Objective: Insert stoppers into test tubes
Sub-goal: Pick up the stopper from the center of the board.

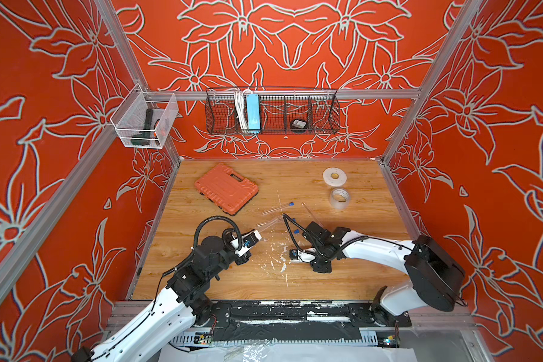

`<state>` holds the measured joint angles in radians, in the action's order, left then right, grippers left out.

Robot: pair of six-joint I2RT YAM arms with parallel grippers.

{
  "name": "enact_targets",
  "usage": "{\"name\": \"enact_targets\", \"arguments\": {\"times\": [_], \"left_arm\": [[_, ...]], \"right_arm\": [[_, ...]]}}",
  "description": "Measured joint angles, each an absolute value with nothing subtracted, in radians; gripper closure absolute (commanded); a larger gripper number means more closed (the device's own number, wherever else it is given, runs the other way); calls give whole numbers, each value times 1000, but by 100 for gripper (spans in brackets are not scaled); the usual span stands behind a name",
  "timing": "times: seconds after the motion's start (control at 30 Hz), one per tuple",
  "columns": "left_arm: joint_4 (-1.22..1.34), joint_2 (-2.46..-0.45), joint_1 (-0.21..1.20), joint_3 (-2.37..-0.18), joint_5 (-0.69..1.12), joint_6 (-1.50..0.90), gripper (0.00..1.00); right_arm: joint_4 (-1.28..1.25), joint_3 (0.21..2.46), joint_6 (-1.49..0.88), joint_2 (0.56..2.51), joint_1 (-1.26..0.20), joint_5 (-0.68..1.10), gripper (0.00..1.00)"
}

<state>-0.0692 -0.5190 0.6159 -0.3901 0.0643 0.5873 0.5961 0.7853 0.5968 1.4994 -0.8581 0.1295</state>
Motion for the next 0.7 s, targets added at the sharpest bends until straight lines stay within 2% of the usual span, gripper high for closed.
{"name": "enact_targets", "arguments": {"times": [0.3, 0.53, 0.7], "left_arm": [[-64, -464, 616, -373, 87, 609, 100], [-71, -380, 616, -345, 135, 638, 100], [-135, -375, 616, -382, 141, 676, 100]], "right_arm": [[587, 781, 595, 1482, -858, 125, 91], [615, 788, 559, 1367, -858, 129, 90], [693, 877, 503, 1273, -857, 145, 88]]}}
